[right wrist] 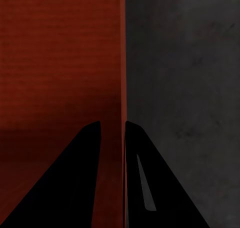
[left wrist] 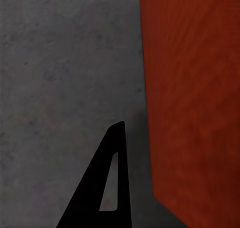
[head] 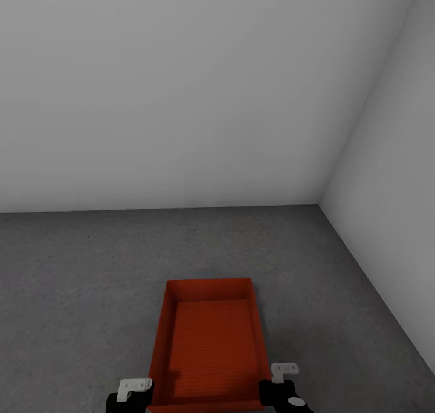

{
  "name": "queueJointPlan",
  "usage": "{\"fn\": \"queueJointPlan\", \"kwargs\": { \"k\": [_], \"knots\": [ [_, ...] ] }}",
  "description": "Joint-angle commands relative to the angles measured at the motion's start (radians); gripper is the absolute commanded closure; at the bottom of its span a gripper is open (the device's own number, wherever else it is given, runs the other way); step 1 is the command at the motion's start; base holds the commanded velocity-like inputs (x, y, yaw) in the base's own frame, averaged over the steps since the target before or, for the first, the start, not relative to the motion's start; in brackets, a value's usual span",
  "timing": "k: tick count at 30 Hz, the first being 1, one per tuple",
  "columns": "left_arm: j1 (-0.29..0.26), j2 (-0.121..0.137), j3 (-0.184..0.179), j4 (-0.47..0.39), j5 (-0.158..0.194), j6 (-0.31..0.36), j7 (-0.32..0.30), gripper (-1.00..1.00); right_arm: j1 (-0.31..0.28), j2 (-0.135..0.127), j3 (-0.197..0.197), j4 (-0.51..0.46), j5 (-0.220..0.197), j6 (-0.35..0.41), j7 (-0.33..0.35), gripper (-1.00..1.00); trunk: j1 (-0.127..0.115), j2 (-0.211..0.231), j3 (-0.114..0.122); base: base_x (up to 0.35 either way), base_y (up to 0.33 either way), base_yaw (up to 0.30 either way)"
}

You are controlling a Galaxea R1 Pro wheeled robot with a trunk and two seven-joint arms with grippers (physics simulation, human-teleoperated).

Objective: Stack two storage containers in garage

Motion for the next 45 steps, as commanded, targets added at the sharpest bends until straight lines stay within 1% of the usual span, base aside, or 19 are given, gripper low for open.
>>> {"fn": "queueJointPlan", "kwargs": {
  "k": [1,12,13,15,20,45],
  "knots": [
    [0.0,0.0,0.008,0.001,0.003,-0.003,0.001,1.0,-0.001,0.0,-0.005,0.0,0.002,-0.003,-0.006,1.0,0.0,0.0,-0.001,-0.002,0.0,0.0],
    [0.0,0.0,0.008,0.001,0.003,-0.003,0.001,1.0,-0.001,0.0,-0.005,0.0,0.002,-0.003,-0.006,1.0,0.0,0.0,-0.001,-0.002,0.0,0.0],
    [0.0,0.004,0.008,-0.006,0.003,-0.007,0.001,1.0,-0.001,0.0,-0.005,0.0,0.002,-0.004,-0.006,1.0,0.0,0.0,-0.001,-0.001,0.0,0.0],
    [0.0,0.012,0.008,-0.019,0.003,-0.016,0.001,1.0,-0.002,0.0,-0.003,0.0,0.002,-0.043,-0.006,1.0,0.0,0.0,-0.001,0.0,0.0,0.0],
    [0.0,0.019,0.008,-0.03,0.004,-0.024,0.002,1.0,-0.002,0.0,-0.001,0.0,0.002,-0.077,-0.005,1.0,0.0,0.0,-0.001,0.0,0.0,0.0],
    [0.0,0.02,0.008,-0.033,0.004,-0.026,0.002,1.0,-0.002,0.0,-0.001,0.0,0.002,-0.084,-0.005,1.0,0.0,0.0,-0.001,0.0,0.0,0.0]
  ]
}}
